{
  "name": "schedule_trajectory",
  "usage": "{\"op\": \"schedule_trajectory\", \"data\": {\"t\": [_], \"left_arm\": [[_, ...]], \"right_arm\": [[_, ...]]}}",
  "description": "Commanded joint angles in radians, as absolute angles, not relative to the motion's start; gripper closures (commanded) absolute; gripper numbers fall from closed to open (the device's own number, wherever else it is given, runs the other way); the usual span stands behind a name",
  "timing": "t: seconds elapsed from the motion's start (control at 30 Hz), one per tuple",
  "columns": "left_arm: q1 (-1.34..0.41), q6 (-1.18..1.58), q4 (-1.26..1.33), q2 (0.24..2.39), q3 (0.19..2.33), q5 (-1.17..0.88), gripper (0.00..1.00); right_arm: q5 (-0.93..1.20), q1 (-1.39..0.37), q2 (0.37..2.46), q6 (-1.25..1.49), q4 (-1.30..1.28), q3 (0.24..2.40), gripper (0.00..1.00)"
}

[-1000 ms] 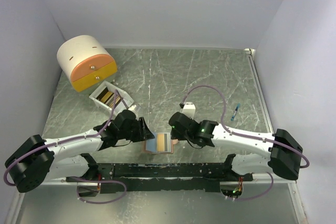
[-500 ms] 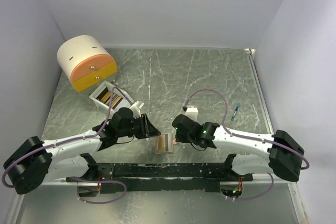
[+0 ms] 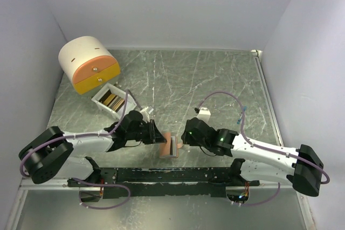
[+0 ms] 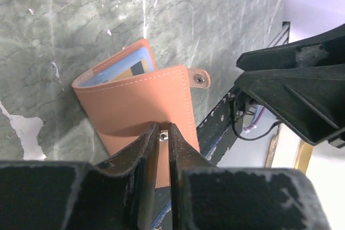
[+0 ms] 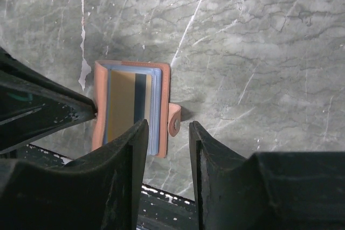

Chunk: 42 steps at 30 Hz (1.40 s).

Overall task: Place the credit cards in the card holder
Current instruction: Close the card holder at the center of the board.

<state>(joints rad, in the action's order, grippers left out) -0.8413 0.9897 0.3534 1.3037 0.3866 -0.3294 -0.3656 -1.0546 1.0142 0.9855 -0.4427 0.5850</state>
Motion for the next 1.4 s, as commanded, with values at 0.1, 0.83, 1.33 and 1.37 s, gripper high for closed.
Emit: {"op": "schedule_trajectory", "data": {"t": [0.1,0.83,1.33,1.37], "left_arm": [[-0.845,0.902,0.353,1.390,0.464,-0.340,0.78],[-0.922,0.848,0.276,1.483,0.529,-0.265,0.78],[-0.977,0.860,0.044,1.312,0.557,-0.147,0.78],[-0.977,0.859,0.042,1.308,0.552,-0.141,0.78]], "right_arm": [[-0.327,-1.051,0.978,1.019,-0.355,0.529,0.64],[-0.283,-1.036,0.995,1.036,-0.284,0.490,0.68],[-0.150,-0.929,0.952,1.003,-0.209,0.425,0.73],[-0.148,-0.926,0.947,1.002,-0.207,0.422,0.73]]}}
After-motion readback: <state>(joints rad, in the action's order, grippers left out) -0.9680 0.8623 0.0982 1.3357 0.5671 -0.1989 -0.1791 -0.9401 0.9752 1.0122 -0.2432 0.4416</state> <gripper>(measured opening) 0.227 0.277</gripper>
